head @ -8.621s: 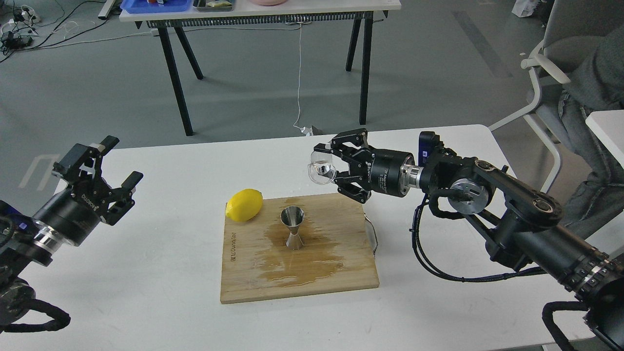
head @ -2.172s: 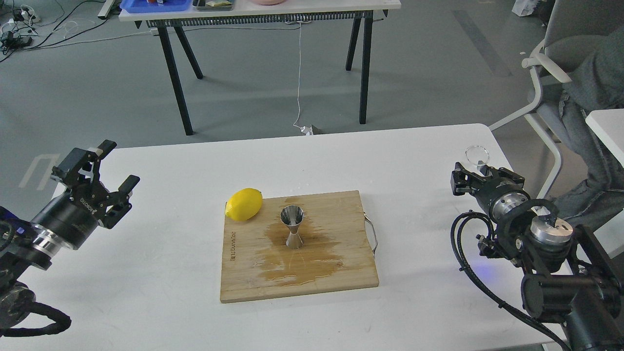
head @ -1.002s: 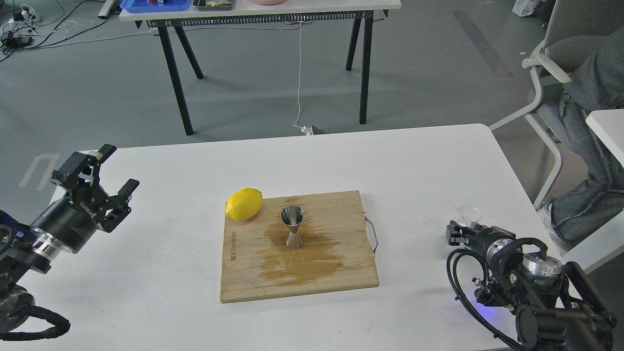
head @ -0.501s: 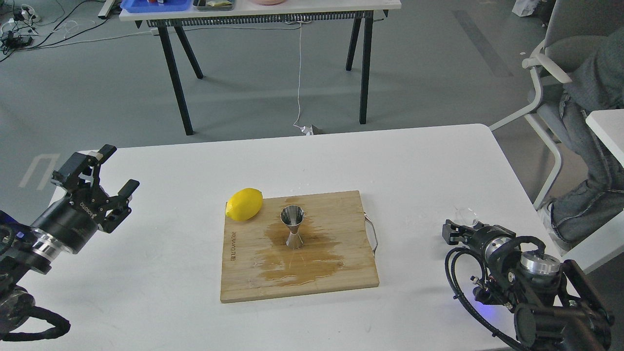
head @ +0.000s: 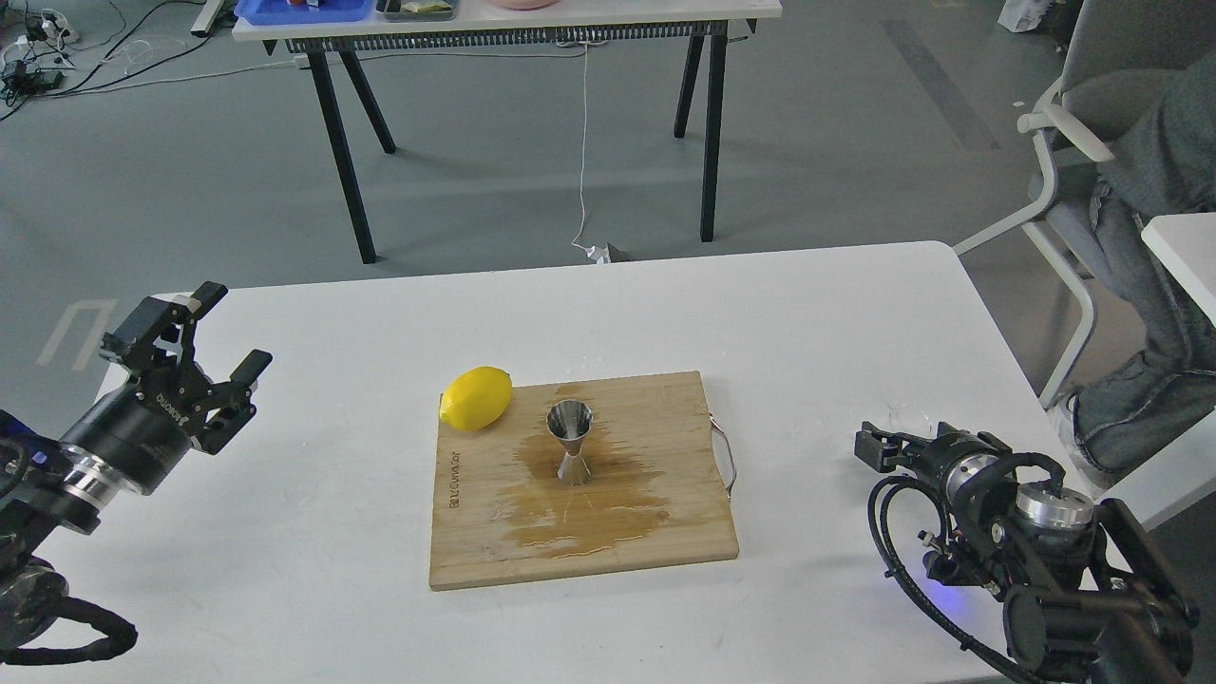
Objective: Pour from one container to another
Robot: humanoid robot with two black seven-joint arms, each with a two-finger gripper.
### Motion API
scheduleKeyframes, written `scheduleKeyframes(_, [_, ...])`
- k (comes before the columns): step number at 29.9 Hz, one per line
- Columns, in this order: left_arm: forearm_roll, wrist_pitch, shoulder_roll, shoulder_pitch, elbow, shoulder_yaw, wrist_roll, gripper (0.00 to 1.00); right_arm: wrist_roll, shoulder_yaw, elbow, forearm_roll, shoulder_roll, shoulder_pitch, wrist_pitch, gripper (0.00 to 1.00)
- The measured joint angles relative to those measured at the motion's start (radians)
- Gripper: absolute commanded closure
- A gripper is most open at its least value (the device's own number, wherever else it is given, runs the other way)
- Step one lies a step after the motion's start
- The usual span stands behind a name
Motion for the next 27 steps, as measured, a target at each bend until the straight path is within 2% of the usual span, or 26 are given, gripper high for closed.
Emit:
scheduleKeyframes(9, [-0.001, 0.000, 0.000, -0.002, 0.001, -0.001, 0.000, 0.01, -0.002, -0.002, 0.027, 0.000, -0.019, 0.044, -0.011, 0.01])
scheduleKeyframes(14, [-0.001, 0.000, 0.000, -0.003, 0.001, -0.001, 0.000, 0.01, -0.006, -0.009, 0.120, -0.005, -0.038, 0.043, -0.013, 0.01])
scheduleKeyframes(17, [-0.001, 0.000, -0.006, -0.003, 0.001, -0.001, 0.000, 0.01, -0.013, -0.074, 0.167, -0.036, -0.083, 0.047, 0.015, 0.01])
scheduleKeyframes(20, [-0.001, -0.001, -0.007, -0.003, 0.000, -0.001, 0.000, 0.01, -0.025, -0.163, 0.207, -0.095, -0.167, 0.060, 0.161, 0.01])
scheduleKeyframes(22, [-0.001, -0.006, -0.007, -0.003, 0.000, -0.001, 0.000, 0.01, -0.037, -0.207, 0.219, -0.130, -0.215, 0.063, 0.323, 0.01])
scheduleKeyframes(24, [-0.001, -0.012, -0.006, -0.003, 0.000, -0.001, 0.000, 0.01, -0.045, -0.240, 0.215, -0.166, -0.247, 0.064, 0.532, 0.01])
scheduleKeyframes(27, [-0.001, -0.017, -0.007, -0.010, 0.000, -0.001, 0.000, 0.01, -0.050, -0.252, 0.153, -0.214, -0.263, 0.073, 0.783, 0.01])
